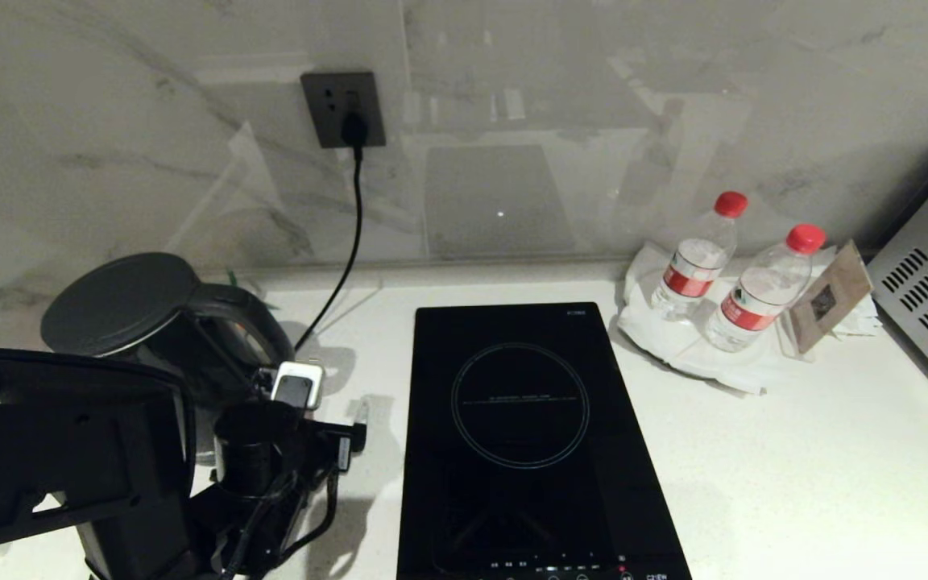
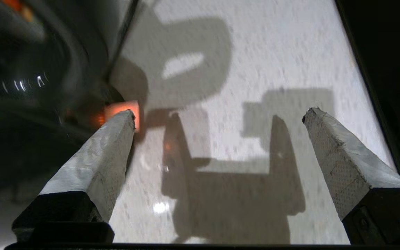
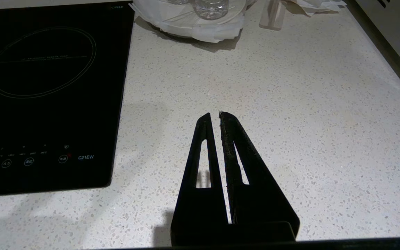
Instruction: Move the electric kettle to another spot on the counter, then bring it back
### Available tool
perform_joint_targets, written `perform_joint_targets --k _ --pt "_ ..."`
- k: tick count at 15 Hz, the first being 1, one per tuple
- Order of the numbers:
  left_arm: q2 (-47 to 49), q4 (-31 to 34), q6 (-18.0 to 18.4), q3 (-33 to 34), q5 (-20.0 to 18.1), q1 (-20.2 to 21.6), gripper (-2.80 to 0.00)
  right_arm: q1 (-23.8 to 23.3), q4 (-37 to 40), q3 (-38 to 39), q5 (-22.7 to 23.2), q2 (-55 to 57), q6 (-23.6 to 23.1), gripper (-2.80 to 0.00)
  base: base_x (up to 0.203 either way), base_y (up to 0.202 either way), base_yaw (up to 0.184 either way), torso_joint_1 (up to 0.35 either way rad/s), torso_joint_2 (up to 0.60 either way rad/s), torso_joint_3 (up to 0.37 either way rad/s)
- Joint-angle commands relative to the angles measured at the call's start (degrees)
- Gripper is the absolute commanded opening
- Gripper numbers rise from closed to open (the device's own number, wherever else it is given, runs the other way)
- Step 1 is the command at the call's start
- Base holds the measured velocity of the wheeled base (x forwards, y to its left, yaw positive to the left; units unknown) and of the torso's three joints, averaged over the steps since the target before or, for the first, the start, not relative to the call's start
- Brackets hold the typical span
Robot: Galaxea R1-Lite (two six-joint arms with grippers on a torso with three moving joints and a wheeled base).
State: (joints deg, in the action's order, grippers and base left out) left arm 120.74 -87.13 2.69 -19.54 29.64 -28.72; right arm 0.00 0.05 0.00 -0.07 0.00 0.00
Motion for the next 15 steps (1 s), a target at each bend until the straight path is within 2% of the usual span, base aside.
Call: perform_joint_targets --k 1,6,15 --pt "-0.52 -0.54 -0.84 2.9 -0.09 -0.4 0.0 0.0 0.04 0.0 -0.01 0.05 0.0 -2.8 0.0 0.0 0.0 0.0 0.0 0.0" --pt "1.51 -0.54 -4.28 5.61 -0.06 -1.7 0.0 0.0 -0.02 0.0 -0.01 0.0 0.0 -2.8 0.0 0.0 0.0 0.0 0.0 0.0" --pt "5.47 -0.54 -4.27 1.37 0.07 -2.05 0.0 0.0 0.02 0.0 -0.01 0.07 0.0 -2.8 0.0 0.0 0.0 0.0 0.0 0.0"
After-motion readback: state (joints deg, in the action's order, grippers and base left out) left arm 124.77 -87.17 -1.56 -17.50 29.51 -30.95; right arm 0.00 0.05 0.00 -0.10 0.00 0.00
